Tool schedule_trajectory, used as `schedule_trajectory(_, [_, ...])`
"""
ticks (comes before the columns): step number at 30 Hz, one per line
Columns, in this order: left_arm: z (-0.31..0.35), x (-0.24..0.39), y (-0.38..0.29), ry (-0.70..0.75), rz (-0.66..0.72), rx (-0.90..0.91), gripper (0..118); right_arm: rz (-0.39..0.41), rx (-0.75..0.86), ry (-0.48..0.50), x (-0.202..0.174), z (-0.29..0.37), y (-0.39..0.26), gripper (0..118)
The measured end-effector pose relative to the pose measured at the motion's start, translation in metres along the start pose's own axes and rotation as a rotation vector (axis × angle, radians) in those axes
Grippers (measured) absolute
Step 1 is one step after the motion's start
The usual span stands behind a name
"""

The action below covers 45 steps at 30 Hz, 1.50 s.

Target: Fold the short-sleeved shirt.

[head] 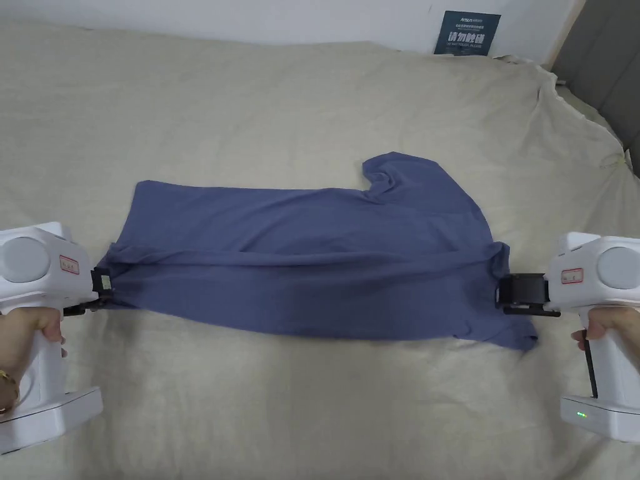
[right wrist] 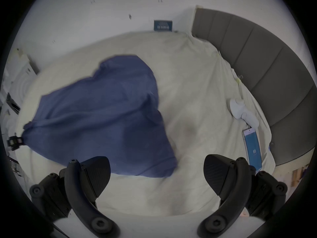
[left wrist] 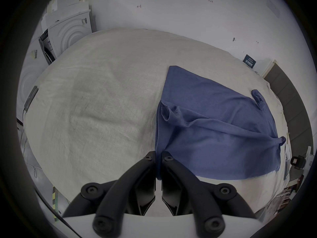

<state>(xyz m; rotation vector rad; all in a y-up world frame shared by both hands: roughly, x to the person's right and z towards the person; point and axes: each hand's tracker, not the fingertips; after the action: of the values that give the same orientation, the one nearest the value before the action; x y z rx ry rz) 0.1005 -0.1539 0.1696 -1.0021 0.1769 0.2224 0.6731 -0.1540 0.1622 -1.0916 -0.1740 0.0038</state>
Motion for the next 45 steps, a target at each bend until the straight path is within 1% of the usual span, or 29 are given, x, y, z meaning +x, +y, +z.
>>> schedule_trajectory(1, [-0.002, 0.001, -0.001, 0.006, 0.0, -0.007, 1, -0.001, -0.032, -0.032, 0.0, -0.011, -0.002, 111])
schedule_trajectory(3, [-0.005, 0.002, -0.002, 0.017, -0.006, -0.015, 1, -0.017, -0.089, -0.056, 0.002, -0.031, -0.008, 110])
schedule_trajectory(6, [-0.01, 0.003, -0.003, 0.031, -0.014, -0.027, 1, -0.079, -0.112, -0.015, 0.002, -0.049, -0.016, 105])
schedule_trajectory(8, [-0.014, 0.003, -0.004, 0.04, -0.019, -0.034, 1, -0.124, -0.115, 0.012, 0.003, -0.056, -0.02, 88])
schedule_trajectory(10, [-0.016, 0.004, -0.004, 0.045, -0.024, -0.043, 1, -0.163, -0.118, 0.061, 0.003, -0.06, -0.023, 67])
schedule_trajectory(11, [-0.016, 0.004, -0.004, 0.048, -0.025, -0.044, 1, -0.157, -0.115, 0.063, 0.003, -0.059, -0.024, 64])
schedule_trajectory(12, [-0.018, 0.004, -0.003, 0.05, -0.026, -0.047, 1, -0.136, -0.107, 0.047, 0.002, -0.056, -0.023, 53])
schedule_trajectory(13, [-0.018, 0.004, -0.003, 0.052, -0.023, -0.049, 1, -0.091, -0.096, 0.059, 0.002, -0.052, -0.021, 18])
schedule_trajectory(14, [-0.018, 0.003, -0.001, 0.05, -0.02, -0.053, 1, -0.07, -0.081, 0.094, 0.004, -0.047, -0.019, 7])
schedule_trajectory(15, [-0.018, 0.003, 0.0, 0.048, -0.021, -0.056, 1, -0.096, -0.074, 0.163, 0.007, -0.041, -0.017, 7])
schedule_trajectory(16, [-0.017, 0.004, 0.002, 0.052, -0.027, -0.056, 1, -0.096, -0.089, 0.118, 0.01, -0.036, -0.013, 7])
schedule_trajectory(18, [-0.012, 0.003, 0.005, 0.048, -0.034, -0.053, 1, -0.101, -0.087, 0.156, 0.017, -0.025, -0.009, 7])
schedule_trajectory(20, [-0.003, 0.0, 0.009, 0.034, -0.023, -0.054, 1, -0.162, -0.069, 0.201, 0.029, -0.008, -0.005, 7])
schedule_trajectory(21, [0.002, -0.002, 0.01, 0.022, -0.014, -0.046, 1, -0.18, -0.063, 0.225, 0.033, 0.001, -0.005, 7])
schedule_trajectory(22, [0.008, -0.005, 0.011, 0.011, -0.005, -0.041, 1, -0.177, -0.053, 0.237, 0.036, 0.01, -0.005, 7])
schedule_trajectory(26, [0.036, -0.025, 0.004, -0.033, 0.012, -0.029, 1, -0.133, -0.011, 0.236, 0.044, 0.049, -0.023, 7])
schedule_trajectory(29, [0.053, -0.047, -0.018, -0.075, 0.058, -0.036, 1, -0.144, -0.001, 0.264, 0.052, 0.067, -0.054, 7])
schedule_trajectory(32, [0.058, -0.059, -0.052, -0.072, 0.066, -0.053, 1, -0.17, -0.029, 0.276, 0.053, 0.065, -0.09, 7])
schedule_trajectory(34, [0.052, -0.062, -0.073, -0.055, 0.059, -0.087, 1, -0.158, -0.073, 0.248, 0.051, 0.055, -0.11, 7])
schedule_trajectory(36, [0.04, -0.064, -0.099, -0.042, 0.056, -0.142, 2, -0.173, -0.113, 0.22, 0.048, 0.041, -0.127, 7])
schedule_trajectory(37, [0.034, -0.064, -0.108, -0.039, 0.061, -0.154, 5, -0.187, -0.13, 0.218, 0.048, 0.035, -0.132, 7])
schedule_trajectory(38, [0.031, -0.065, -0.115, -0.036, 0.068, -0.159, 18, -0.194, -0.13, 0.213, 0.047, 0.031, -0.136, 7])
schedule_trajectory(39, [0.029, -0.064, -0.12, -0.018, 0.065, -0.162, 37, -0.2, -0.125, 0.214, 0.046, 0.029, -0.138, 8])
schedule_trajectory(40, [0.03, -0.062, -0.123, 0.021, 0.045, -0.18, 68, -0.2, -0.118, 0.217, 0.045, 0.031, -0.137, 13])
schedule_trajectory(41, [0.031, -0.063, -0.123, 0.057, -0.006, -0.197, 85, -0.193, -0.104, 0.215, 0.044, 0.034, -0.135, 24])
schedule_trajectory(42, [0.033, -0.064, -0.122, 0.067, -0.033, -0.181, 99, -0.166, -0.082, 0.212, 0.044, 0.04, -0.131, 42])
schedule_trajectory(43, [0.039, -0.066, -0.117, 0.077, -0.029, -0.153, 106, -0.123, -0.045, 0.201, 0.044, 0.048, -0.127, 74])
schedule_trajectory(44, [0.048, -0.07, -0.108, 0.072, 0.0, -0.105, 106, -0.083, -0.009, 0.182, 0.043, 0.056, -0.122, 95])
schedule_trajectory(45, [0.055, -0.073, -0.099, 0.054, 0.032, -0.067, 106, -0.052, 0.031, 0.141, 0.042, 0.067, -0.115, 105])
